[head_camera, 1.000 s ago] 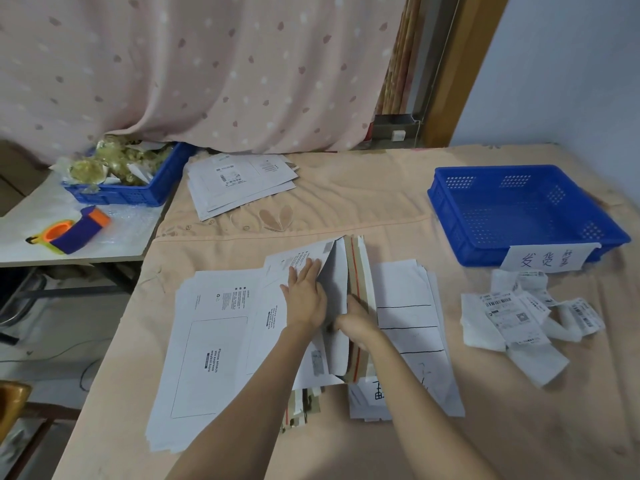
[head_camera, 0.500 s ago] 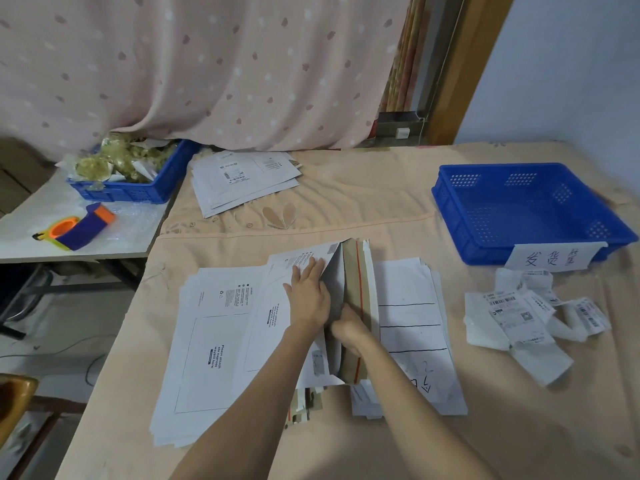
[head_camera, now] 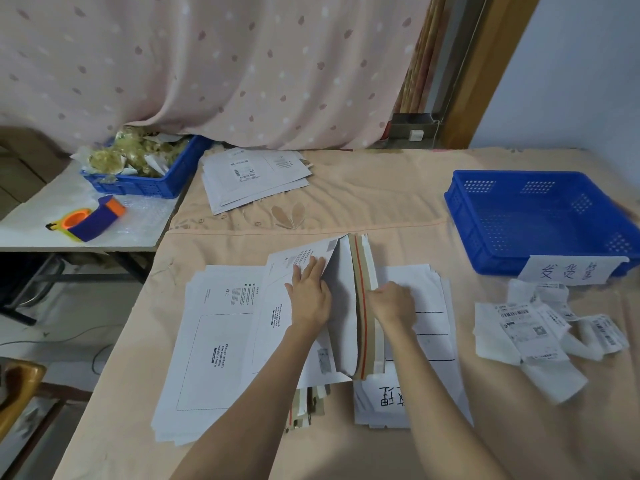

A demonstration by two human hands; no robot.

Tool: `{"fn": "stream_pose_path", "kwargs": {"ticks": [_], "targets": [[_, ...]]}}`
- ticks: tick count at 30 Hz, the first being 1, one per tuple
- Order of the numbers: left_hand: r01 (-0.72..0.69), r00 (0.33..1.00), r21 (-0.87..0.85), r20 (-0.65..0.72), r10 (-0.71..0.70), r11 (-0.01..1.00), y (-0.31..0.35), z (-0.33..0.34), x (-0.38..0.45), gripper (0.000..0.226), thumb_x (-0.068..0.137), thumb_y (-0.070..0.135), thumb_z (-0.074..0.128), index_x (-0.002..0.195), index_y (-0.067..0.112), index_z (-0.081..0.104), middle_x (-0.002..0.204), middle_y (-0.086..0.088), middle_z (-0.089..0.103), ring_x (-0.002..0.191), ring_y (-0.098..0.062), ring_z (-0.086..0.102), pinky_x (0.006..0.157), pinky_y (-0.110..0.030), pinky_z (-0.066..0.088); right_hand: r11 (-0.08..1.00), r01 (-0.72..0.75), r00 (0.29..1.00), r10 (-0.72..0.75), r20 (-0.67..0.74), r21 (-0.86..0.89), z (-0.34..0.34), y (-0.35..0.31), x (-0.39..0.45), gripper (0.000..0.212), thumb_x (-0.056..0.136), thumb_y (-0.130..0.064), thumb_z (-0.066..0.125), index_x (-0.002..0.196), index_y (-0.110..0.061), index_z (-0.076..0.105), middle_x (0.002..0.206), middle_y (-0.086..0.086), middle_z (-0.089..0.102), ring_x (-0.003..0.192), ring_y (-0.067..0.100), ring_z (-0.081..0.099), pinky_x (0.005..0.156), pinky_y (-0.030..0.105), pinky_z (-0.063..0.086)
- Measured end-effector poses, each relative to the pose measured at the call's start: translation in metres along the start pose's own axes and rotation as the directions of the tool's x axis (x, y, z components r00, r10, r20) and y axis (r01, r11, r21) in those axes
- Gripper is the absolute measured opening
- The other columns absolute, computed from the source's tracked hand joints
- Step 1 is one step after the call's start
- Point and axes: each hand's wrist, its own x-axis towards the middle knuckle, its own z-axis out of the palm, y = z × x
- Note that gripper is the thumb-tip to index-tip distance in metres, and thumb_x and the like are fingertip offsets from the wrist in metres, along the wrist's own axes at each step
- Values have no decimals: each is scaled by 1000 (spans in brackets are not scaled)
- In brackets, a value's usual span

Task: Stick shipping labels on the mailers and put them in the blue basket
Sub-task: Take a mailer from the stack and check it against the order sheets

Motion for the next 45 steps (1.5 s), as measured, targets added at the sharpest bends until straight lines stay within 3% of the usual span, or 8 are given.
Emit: {"fn": "stream_pose_path", "kwargs": {"ticks": [3,6,12,19,29,36,39,45], "targets": [[4,1000,-21,-28,-5,1000,0,0,5,58,90,-5,31,144,17,38,156,-3,27,142,-31,15,109,-62,18,994,-31,999,26,43,109,4,5,12,41,81,-22,60,117,-4,51,112,10,54,106,30,54,75,32,43],[30,1000,-13,10,-30,999,0,3,7,54,95,3,32,147,16,32,158,-2,21,144,-32,9,112,-60,13,963,-23,975,-39,221,270,12,2,19,12,87,-13,52,97,-8,58,89,6,60,90,29,57,65,28,41],[70,896,-74,444,-30,995,-10,6,23,47,104,26,31,150,19,21,159,-7,14,146,-29,11,118,-44,9,957,61,990,-93,101,284,23,-9,26,20,93,-27,53,106,-16,63,104,5,67,97,28,62,80,34,49],[40,992,127,111,-55,991,-22,-15,75,62,88,9,55,146,15,33,149,-14,26,130,-35,36,104,-42,37,948,51,982,-105,159,315,23,-8,36,30,89,-12,46,112,-22,63,102,2,69,93,26,65,83,41,55],[143,985,249,56,-162,958,-22,-52,142,83,72,57,71,139,23,36,134,-8,53,131,-26,39,110,-43,16,842,126,939,-271,210,524,16,-19,53,27,90,-14,57,115,-19,67,100,-1,71,91,18,68,74,28,54],[265,964,244,-81,-253,933,-32,-62,141,70,68,57,74,123,21,50,119,-6,60,118,-23,47,93,-34,24,962,-36,960,108,-260,270,25,13,54,67,85,-52,61,136,-9,48,140,10,47,129,29,42,103,47,39],[309,951,213,-99,-294,927,-34,-71,140,69,67,55,75,120,20,50,117,-6,61,117,-24,48,84,-33,20,822,-268,945,327,-30,503,29,24,49,72,90,-58,50,132,-1,50,134,15,54,116,32,54,94,45,43],[385,921,137,-122,-370,913,-31,-87,138,60,66,57,75,106,22,48,101,-1,61,109,-25,53,88,-37,22,758,-347,925,179,335,553,39,15,41,55,80,-54,66,111,-9,60,106,5,61,96,23,58,88,43,52]]}}
